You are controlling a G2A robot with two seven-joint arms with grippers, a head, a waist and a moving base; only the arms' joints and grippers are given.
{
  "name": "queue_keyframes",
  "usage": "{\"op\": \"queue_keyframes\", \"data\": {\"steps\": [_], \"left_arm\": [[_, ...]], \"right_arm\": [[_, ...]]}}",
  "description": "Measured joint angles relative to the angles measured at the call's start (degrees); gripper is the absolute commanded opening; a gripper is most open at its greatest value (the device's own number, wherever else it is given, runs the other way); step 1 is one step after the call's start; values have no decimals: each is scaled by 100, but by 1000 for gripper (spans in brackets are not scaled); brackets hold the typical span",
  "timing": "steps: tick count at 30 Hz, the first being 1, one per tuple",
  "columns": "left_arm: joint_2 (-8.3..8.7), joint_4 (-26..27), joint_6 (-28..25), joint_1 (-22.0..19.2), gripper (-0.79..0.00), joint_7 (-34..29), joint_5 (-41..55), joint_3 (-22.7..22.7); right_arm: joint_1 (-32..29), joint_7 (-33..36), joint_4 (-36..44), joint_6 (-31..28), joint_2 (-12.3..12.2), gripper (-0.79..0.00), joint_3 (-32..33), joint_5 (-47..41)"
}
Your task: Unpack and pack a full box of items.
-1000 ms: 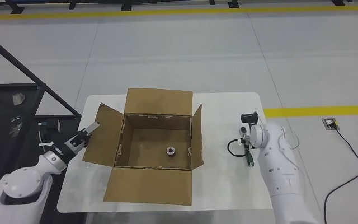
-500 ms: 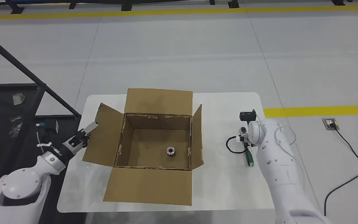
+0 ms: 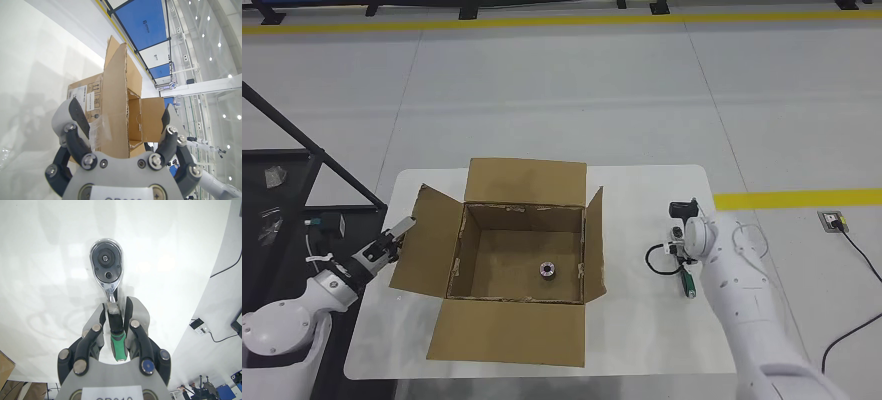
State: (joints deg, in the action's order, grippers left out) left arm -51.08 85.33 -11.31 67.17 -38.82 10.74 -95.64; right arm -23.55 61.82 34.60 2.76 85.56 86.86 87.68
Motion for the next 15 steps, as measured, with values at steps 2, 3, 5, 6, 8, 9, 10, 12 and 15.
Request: {"op": "queue_keyframes", "data": {"steps": [2, 3, 5, 6, 8, 9, 10, 12, 15], "left_arm": [[0, -1, -9, -1, 0, -1, -5, -2], [-1, -4, -14, -1, 0, 1, -5, -4], [-3, -7, -14, -1, 0, 8, 0, -5], [-3, -8, -14, 0, 0, 10, -1, -8], [-3, -9, -10, 2, 0, 14, -7, -12], [-4, -8, -5, 4, 0, 20, -7, -15], [-5, -7, -4, 5, 0, 21, -6, -15], [-5, 1, -3, 4, 0, 14, -11, -16], [-6, 23, 1, 2, 0, 10, -23, -12]], "right_arm": [[29, -22, -66, -18, -9, -659, 0, -39], [48, -42, -110, -28, -16, -702, 1, -61], [75, -74, -169, -37, -25, -785, 1, -98], [91, -101, -200, -38, -31, -785, 3, -124], [109, -142, -219, -24, -44, -785, 10, -153], [116, -159, -204, -2, -56, -785, 16, -156], [118, -170, -175, 18, -67, -785, 25, -156], [103, -176, -39, 53, -96, -785, 46, -146], [12, -62, 333, 144, -137, -785, 65, -75]]}}
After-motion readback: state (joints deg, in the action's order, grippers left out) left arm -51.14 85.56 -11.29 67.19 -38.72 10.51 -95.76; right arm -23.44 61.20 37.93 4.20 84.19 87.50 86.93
